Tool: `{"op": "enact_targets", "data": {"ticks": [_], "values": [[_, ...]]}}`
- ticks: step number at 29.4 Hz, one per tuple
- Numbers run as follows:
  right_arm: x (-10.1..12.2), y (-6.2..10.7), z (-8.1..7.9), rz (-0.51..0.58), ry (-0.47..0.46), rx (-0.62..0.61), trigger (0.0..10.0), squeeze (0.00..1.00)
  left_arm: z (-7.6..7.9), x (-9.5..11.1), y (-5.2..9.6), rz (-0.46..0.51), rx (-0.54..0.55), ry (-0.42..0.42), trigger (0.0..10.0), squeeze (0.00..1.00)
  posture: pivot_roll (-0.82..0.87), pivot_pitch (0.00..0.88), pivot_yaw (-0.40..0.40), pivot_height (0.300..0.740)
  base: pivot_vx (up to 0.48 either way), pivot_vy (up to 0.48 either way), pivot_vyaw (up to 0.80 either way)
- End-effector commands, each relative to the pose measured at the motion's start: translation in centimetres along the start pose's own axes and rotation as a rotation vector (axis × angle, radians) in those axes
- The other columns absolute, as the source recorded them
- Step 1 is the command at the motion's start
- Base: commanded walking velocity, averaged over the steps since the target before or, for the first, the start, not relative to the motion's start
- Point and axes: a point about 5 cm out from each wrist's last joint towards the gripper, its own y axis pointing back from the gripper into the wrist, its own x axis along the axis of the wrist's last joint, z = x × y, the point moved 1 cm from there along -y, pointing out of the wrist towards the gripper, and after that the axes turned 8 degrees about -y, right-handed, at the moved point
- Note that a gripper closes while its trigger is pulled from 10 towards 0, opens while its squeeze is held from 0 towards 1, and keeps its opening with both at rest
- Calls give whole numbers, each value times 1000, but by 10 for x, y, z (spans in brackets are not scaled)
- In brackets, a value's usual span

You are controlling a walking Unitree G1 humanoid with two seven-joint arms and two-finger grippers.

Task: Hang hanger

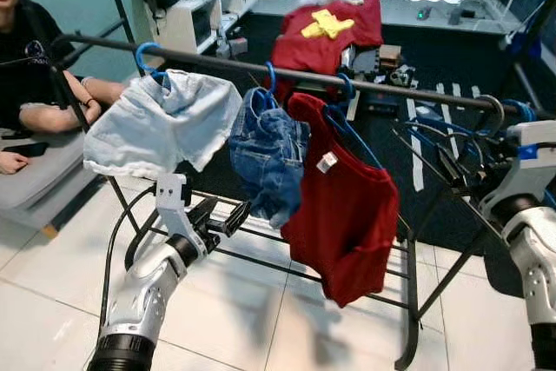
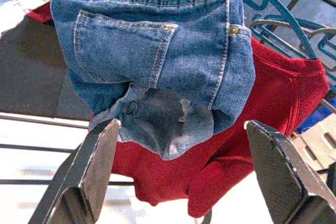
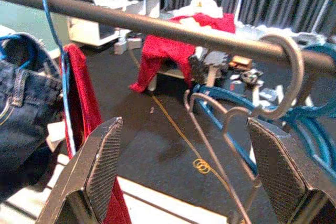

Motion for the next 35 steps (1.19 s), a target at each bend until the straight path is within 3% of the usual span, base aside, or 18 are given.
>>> {"op": "enact_targets", "data": {"ticks": [1, 7, 9, 10, 18, 22, 30, 31, 35], "values": [[-2, -2, -9, -36, -20, 91, 10000, 0, -6, -2, 3, -13, 24, -24, 10000, 0, -33, 55, -5, 740, 439, 0, 0], [-3, -7, -31, -81, -41, 276, 10000, 0, -11, 1, 3, -5, 47, -24, 10000, 0, -32, 58, -3, 740, 400, 0, 0], [-3, -7, -31, -81, -41, 276, 10000, 0, -11, 1, 3, -5, 47, -24, 10000, 0, -32, 58, -3, 740, 0, 0, 0], [-12, -13, -47, -114, -63, 352, 10000, 0, -11, 1, 3, -3, 52, -16, 10000, 0, -31, 60, 1, 740, 0, 0, 0], [-28, -23, -63, -152, -90, 369, 10000, 0, -11, 2, 3, 0, 48, -22, 10000, 0, -26, 62, 3, 740, 0, 0, 0], [-39, -29, -81, -198, -97, 426, 10000, 0, -10, 2, 3, 5, 38, -32, 10000, 0, -21, 65, 8, 740, 0, 0, 0], [-52, -35, -87, -266, -55, 390, 10000, 0, -8, 2, 4, 6, 31, -33, 10000, 0, -19, 67, 10, 740, 0, 0, 0], [-55, -41, -83, -303, -10, 308, 0, 0, -6, 1, 3, 4, 20, -29, 10000, 0, -22, 71, 13, 740, 0, 0, 0], [-54, -42, -80, -306, 4, 285, 0, 0, -4, 0, 2, -2, 12, -31, 10000, 0, -22, 71, 13, 740, 0, 0, 0]]}}
